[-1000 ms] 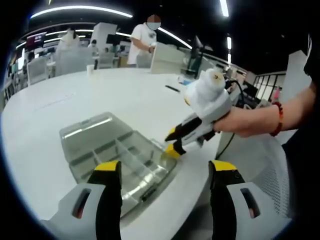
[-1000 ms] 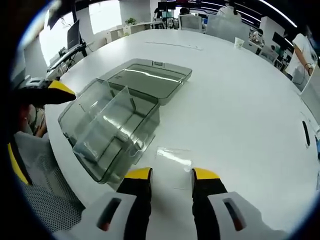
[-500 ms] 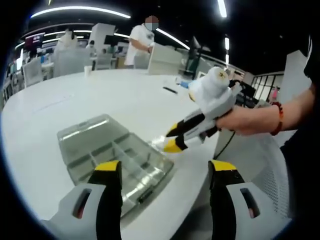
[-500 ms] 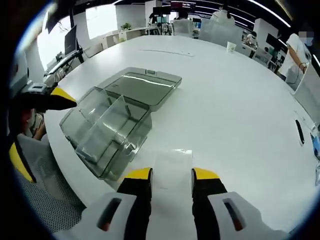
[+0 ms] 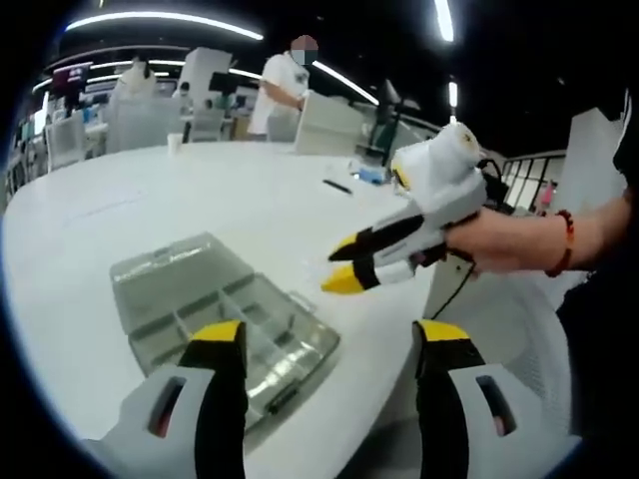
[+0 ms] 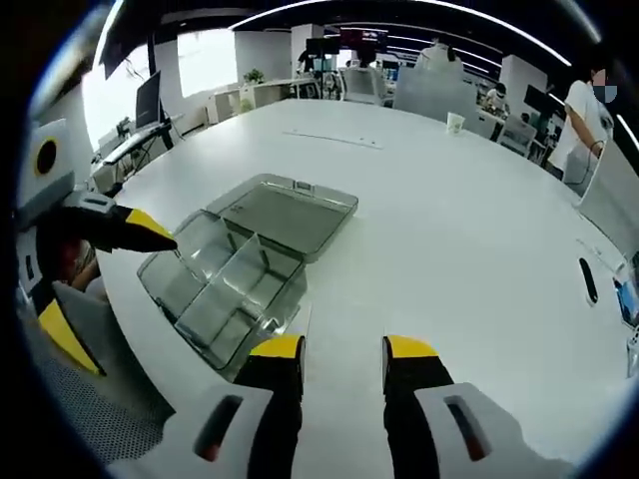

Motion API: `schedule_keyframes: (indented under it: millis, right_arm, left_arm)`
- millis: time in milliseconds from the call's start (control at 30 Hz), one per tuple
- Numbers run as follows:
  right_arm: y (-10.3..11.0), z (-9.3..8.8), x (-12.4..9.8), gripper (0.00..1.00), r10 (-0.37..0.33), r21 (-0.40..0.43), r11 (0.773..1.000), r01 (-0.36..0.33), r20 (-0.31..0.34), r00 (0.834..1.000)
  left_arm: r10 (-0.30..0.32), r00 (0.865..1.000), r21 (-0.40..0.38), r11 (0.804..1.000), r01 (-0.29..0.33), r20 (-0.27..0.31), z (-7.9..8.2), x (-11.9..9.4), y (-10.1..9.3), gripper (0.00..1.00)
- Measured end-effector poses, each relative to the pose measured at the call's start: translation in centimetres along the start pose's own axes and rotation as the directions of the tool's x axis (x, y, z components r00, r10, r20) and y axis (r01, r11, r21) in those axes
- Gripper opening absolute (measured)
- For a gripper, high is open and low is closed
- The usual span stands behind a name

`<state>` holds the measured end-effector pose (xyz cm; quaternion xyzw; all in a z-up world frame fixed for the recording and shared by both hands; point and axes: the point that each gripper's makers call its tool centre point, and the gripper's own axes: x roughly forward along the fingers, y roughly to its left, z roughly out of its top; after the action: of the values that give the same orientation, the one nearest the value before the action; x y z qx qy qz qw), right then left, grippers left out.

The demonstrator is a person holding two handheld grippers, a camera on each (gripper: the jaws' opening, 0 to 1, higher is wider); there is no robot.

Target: Insert the divider into the dual guide fixture by aligning both edges with the guide slots and pushing it downward to the bottom, including one-sided entry, uneven engagement, binding, and posture correction.

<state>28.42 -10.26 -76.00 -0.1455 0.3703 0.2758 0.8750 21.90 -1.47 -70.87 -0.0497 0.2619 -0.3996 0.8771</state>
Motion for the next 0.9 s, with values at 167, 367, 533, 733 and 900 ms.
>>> schedule_keyframes:
  millis: [167, 367, 533, 733, 900]
  right_arm:
    - [0.0, 1.2, -0.8, 0.26, -0.005, -0.008, 1.0, 0.006, 0.043, 0.999]
    - [0.7, 2.0, -1.3, 0.26, 0.008, -0.014, 1.0, -0.007, 0.076, 0.997]
    - [1.6, 2.7, -1.6, 0.26, 0.026, -0.029, 0.999, -0.023, 0.099, 0.995]
    - [2.3, 3.4, -2.1, 0.26, 0.035, -0.034, 0.999, -0.031, 0.131, 0.991]
    - [2.7, 3.7, -2.4, 0.26, 0.049, -0.044, 0.998, -0.044, 0.142, 0.989]
  left_arm:
    - [0.008, 1.0, -0.013, 1.0, -0.008, 0.011, 0.3, -0.2, 0.2, 0.65]
    - [0.009, 1.0, -0.039, 0.999, -0.008, 0.026, 0.6, -0.2, 0.4, 0.61]
    - [0.012, 0.999, -0.063, 0.998, -0.009, 0.043, 1.1, -0.5, 0.5, 0.6]
    - [0.006, 0.997, -0.095, 0.996, 0.001, 0.077, 1.5, -0.5, 0.8, 0.58]
    - [0.019, 0.995, -0.113, 0.994, -0.007, 0.101, 2.1, -0.6, 1.2, 0.56]
